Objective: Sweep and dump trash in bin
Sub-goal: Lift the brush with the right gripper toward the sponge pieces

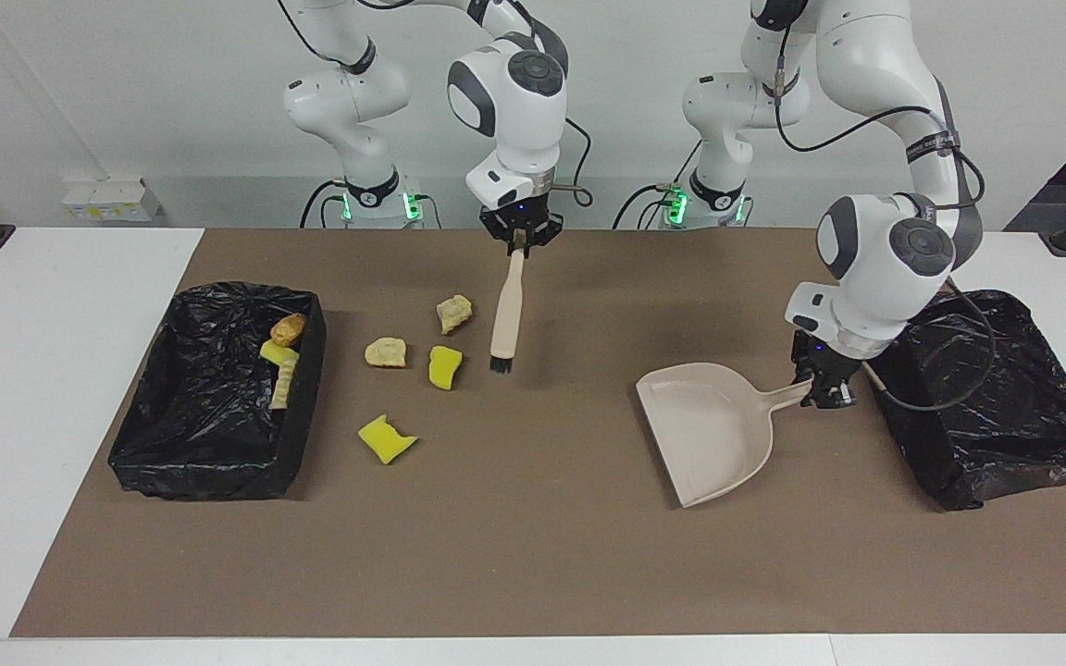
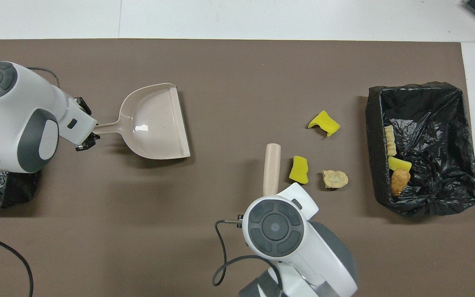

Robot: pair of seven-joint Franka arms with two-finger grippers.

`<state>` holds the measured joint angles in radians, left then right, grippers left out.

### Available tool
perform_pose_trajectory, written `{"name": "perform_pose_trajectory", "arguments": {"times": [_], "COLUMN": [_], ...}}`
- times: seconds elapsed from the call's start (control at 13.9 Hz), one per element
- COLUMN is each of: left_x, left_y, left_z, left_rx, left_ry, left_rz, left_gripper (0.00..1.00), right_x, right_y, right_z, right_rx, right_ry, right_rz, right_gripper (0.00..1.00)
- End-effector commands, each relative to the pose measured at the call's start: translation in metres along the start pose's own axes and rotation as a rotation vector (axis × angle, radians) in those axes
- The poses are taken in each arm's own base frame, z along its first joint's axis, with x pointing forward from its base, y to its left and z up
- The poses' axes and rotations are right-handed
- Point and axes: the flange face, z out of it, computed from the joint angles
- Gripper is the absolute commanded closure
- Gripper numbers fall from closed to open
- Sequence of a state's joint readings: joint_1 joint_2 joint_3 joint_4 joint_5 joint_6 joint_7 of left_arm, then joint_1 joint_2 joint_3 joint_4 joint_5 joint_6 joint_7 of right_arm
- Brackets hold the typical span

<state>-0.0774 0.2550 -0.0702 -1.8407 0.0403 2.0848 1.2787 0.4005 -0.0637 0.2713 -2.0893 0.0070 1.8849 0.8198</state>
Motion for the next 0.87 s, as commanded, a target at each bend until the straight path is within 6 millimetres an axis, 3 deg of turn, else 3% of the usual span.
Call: {"name": "perform_pose_trajectory", "arguments": {"times": [0.0, 0.29, 0.43, 0.58, 0.79], "left_x": [0.028, 0.066, 0.071, 0.088, 0.098], "left_y": [0.031, 0.063, 0.082, 0.108, 0.135], "left_z": [-0.005, -0.003, 0.002, 0.004, 0.008], "left_rx": [0.014, 0.009, 0.009, 0.046, 0.055], "left_ry": [-0.058, -0.096, -0.132, -0.196, -0.229], "left_rz": [0.040, 0.070, 0.084, 0.072, 0.063], "left_gripper": [1.00, 1.00, 1.00, 1.00, 1.00], "right_x": [0.005, 0.003, 0.003, 0.006, 0.008], "right_y": [0.046, 0.099, 0.119, 0.131, 0.172], "right_z": [0.025, 0.051, 0.057, 0.049, 0.072], "right_rx": [-0.015, -0.144, -0.139, -0.151, -0.170], "right_ry": [-0.013, 0.061, 0.095, 0.117, 0.107], "right_rz": [0.011, 0.026, 0.053, 0.072, 0.091], "right_gripper": [1.00, 1.00, 1.00, 1.00, 1.00]}}
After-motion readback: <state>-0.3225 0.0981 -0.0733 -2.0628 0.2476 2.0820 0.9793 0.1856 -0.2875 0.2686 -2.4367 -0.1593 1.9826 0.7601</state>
